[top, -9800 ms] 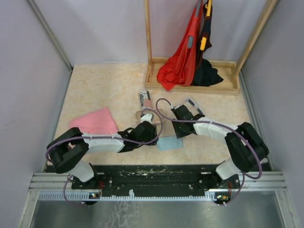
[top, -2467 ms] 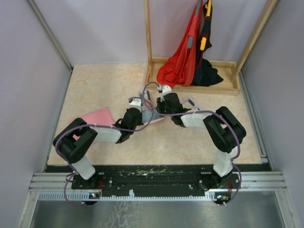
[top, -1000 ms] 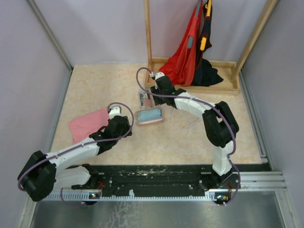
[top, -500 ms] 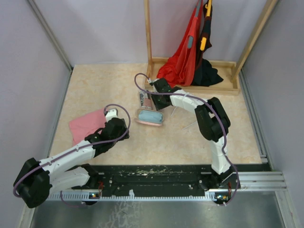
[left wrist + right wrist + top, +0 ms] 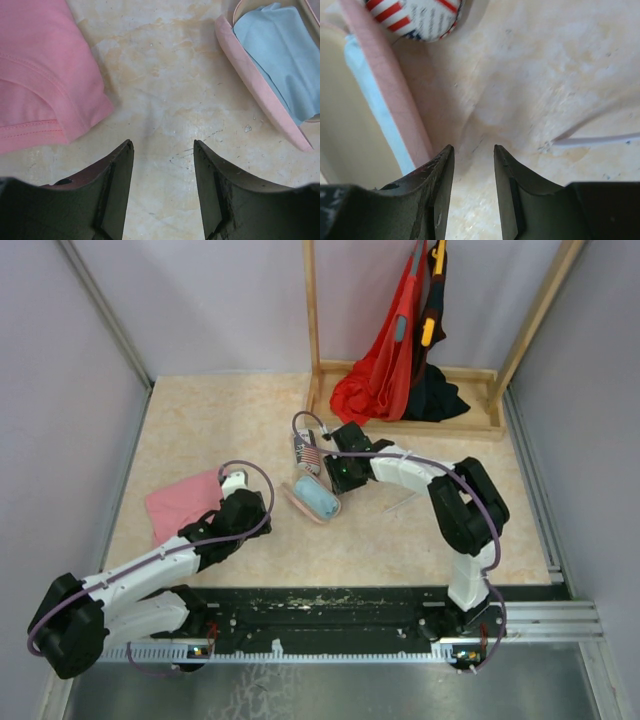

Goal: Organize the sunglasses
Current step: Adjust the sunglasses case at the center of the board.

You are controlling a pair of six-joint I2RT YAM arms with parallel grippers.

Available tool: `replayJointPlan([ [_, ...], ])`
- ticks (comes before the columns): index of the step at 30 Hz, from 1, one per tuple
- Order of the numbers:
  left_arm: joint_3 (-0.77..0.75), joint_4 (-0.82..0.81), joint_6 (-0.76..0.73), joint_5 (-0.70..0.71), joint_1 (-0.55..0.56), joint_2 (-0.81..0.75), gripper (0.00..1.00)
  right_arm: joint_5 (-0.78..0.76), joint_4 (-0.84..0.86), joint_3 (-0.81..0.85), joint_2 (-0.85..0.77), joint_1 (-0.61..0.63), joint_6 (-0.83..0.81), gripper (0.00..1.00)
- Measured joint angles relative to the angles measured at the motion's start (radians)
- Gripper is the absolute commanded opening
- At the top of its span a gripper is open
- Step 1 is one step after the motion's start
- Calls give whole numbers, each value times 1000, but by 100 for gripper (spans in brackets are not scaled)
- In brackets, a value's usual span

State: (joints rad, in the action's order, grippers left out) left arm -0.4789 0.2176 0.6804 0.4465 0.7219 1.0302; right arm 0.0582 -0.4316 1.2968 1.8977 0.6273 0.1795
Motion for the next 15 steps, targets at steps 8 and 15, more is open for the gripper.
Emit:
replayJointPlan([
  [8, 0, -3, -8, 1, 0, 2, 59, 56, 30, -130, -123, 41, 50, 38],
  [15, -1, -19, -27, 5, 0, 8, 59, 97, 49, -228, -196, 55, 87, 38],
])
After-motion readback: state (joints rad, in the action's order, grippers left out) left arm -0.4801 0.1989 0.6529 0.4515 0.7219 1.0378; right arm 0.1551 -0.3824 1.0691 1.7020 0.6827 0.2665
